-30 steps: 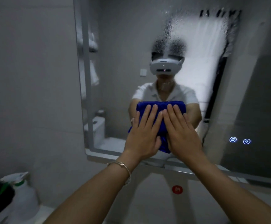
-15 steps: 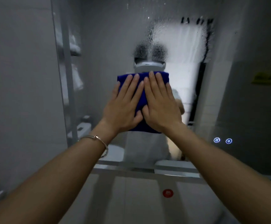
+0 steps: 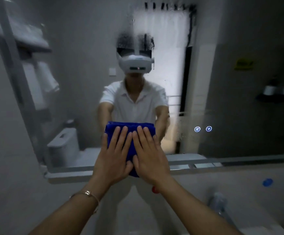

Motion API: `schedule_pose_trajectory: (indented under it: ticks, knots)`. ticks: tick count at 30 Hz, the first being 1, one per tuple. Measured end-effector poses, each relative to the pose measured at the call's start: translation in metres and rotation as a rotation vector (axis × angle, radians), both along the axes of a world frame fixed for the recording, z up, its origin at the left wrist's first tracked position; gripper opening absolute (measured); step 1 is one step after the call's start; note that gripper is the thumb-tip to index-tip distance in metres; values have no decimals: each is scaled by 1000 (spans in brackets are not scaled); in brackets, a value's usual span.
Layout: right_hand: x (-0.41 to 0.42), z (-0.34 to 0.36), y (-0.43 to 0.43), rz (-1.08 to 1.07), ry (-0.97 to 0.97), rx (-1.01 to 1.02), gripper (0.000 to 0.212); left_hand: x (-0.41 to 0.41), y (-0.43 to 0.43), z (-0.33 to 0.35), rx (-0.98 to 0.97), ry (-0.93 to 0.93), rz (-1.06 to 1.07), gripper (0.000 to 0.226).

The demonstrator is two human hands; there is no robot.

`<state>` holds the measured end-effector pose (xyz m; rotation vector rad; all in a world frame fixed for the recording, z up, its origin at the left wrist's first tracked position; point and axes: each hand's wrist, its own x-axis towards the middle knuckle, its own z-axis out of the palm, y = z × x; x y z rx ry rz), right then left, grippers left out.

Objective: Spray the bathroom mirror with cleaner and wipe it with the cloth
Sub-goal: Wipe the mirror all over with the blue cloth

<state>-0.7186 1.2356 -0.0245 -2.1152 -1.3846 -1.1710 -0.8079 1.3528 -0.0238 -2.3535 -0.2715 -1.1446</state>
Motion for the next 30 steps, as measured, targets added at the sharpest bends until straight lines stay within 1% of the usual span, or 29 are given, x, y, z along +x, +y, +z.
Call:
schedule_pose_trajectory:
  ticks: [3,6,9,15,20,24,28,30]
  knots:
    - [14,53,-10,6,91,90,74,21,-17,55,16,-48,-11,77]
    - [23,75,-23,-4,55,74,68,35,-33,72,-31,-87,-26,74]
    - [30,69,-36,-2,3,26,67,42,-45,60,-69,-98,-27,76]
    - [77,54,-91,-133,-11,67,67,86,-98,60,-61,-5,-74,78]
    - [133,35,-160,-223,117,42,70,152,-164,47,10,46,-91,77]
    - [169,1,-209,-293,255,68,69,198,-212,21,79,134,-86,79]
    - [176,-23,-218,-303,264,100,79,209,-228,-6,65,122,-64,76]
    - [170,-30,-213,-312,272,113,82,203,-223,-11,107,126,-62,75]
